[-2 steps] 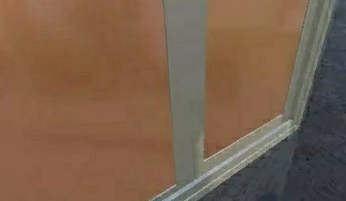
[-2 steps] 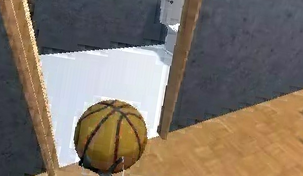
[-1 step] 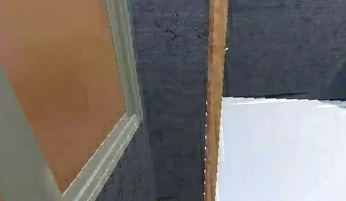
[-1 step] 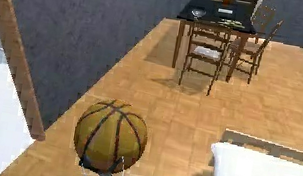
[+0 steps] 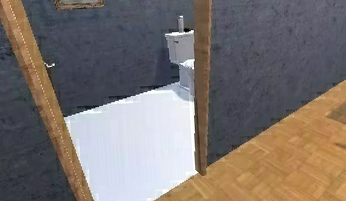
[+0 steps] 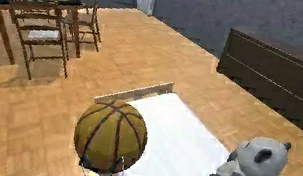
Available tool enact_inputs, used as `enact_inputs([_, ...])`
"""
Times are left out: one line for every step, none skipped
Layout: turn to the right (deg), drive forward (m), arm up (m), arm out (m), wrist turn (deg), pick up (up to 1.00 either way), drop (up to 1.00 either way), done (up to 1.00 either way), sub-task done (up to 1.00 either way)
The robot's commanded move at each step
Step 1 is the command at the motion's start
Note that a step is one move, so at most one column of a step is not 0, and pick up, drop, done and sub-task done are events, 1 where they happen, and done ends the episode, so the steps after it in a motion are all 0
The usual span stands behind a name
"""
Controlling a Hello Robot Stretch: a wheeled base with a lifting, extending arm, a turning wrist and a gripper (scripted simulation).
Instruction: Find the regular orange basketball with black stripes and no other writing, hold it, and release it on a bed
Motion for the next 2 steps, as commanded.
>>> enact_inputs([24.0, 0.00, 0.00, 0.00, 0.0, 0.00, 0.00, 0.00, 0.00])
enact_inputs([0.0, 0.10, 0.00, 0.00, 0.0, 0.00, 0.00, 0.00, 0.00])
